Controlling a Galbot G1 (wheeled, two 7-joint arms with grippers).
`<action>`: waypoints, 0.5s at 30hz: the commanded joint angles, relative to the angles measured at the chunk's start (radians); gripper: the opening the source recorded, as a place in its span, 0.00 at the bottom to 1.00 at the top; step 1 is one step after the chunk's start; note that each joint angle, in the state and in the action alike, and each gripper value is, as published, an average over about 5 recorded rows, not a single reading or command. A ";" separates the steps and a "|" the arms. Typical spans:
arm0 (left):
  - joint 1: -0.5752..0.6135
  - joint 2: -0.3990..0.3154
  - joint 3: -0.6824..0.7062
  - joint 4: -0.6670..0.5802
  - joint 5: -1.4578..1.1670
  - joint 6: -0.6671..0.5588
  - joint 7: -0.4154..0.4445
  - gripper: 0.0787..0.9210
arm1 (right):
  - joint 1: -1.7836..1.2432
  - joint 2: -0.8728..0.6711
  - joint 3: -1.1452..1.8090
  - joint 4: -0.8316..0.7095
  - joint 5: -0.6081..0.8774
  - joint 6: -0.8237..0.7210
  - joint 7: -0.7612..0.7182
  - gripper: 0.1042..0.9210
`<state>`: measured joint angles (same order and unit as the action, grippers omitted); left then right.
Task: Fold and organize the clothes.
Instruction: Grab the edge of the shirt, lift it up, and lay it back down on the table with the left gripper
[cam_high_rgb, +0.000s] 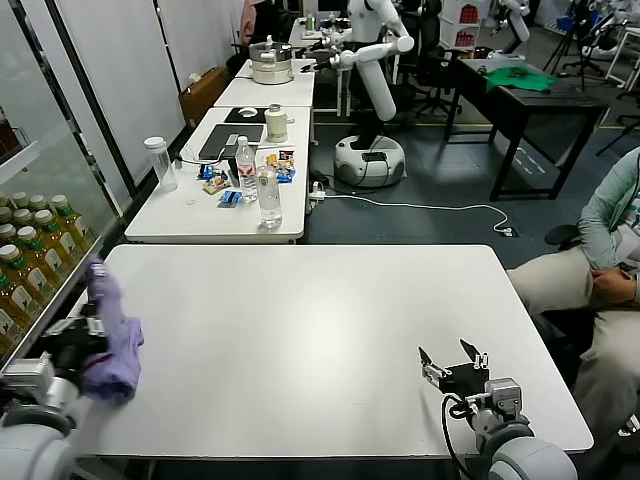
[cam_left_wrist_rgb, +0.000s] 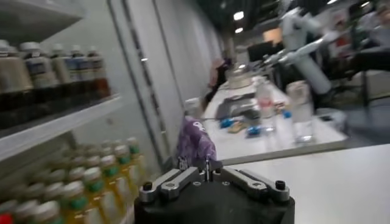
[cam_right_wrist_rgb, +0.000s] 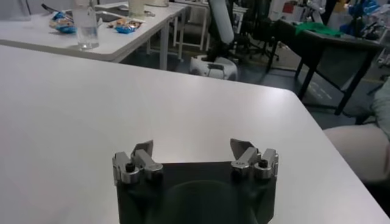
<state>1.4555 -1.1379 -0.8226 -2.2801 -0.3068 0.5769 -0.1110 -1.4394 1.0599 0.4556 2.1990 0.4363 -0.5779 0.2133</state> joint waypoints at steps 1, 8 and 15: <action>-0.065 -0.194 0.604 0.015 0.299 -0.060 0.158 0.03 | -0.018 0.006 0.008 0.010 -0.006 0.000 -0.001 0.88; -0.102 -0.203 0.658 0.079 0.352 -0.101 0.184 0.03 | -0.017 0.013 0.009 0.006 -0.008 0.000 -0.001 0.88; -0.106 -0.228 0.645 0.013 0.315 -0.161 0.146 0.23 | 0.004 0.020 -0.011 -0.001 -0.016 0.000 0.000 0.88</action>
<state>1.3847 -1.3025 -0.3039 -2.2427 -0.0467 0.4919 0.0198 -1.4469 1.0760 0.4591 2.2018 0.4239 -0.5778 0.2129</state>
